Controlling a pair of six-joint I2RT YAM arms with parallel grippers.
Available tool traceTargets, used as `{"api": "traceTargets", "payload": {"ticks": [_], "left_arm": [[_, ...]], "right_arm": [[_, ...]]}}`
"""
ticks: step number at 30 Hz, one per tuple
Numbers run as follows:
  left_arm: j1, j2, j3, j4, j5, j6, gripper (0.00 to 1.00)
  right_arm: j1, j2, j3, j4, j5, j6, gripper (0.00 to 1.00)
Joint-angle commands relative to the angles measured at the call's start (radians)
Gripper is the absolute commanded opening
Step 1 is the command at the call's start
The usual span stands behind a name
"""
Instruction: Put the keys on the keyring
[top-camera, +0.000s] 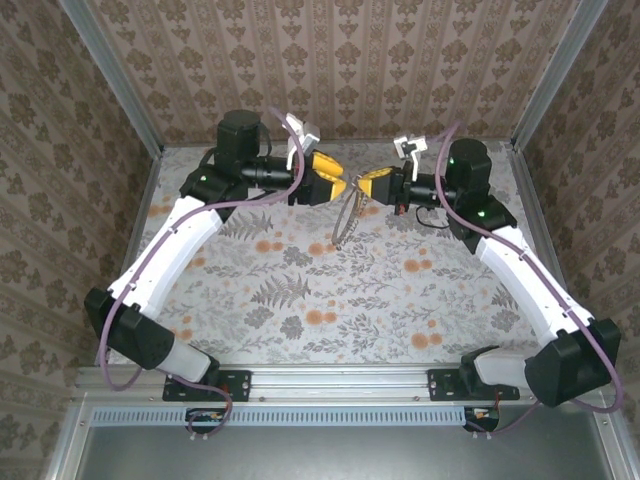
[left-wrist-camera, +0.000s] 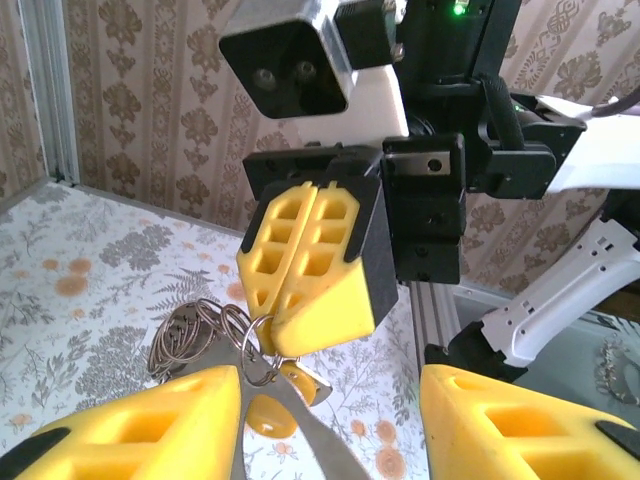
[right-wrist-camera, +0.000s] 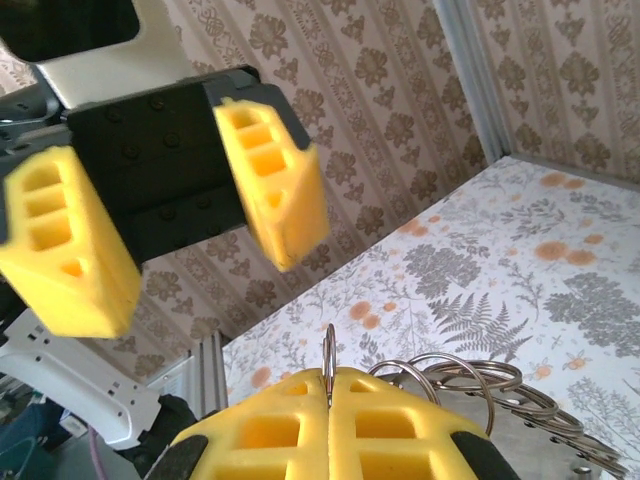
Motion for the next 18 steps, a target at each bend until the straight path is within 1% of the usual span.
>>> {"api": "traceTargets", "payload": {"ticks": [1,8,18], "left_arm": [[0.031,0.019,0.046,-0.049,0.094,0.058,0.5],[0.047,0.066,0.088,-0.071,0.148,0.07,0.48],[0.028,0.11,0.102,-0.049,0.185,0.049,0.43]], "right_arm": [[-0.007,0.018,0.07,0.004,-0.097,-0.024,0.0],[-0.006,0.037,0.069,0.011,-0.114,-0.017,0.0],[-0.005,0.047,0.067,0.021,-0.127,-0.007,0.0]]}}
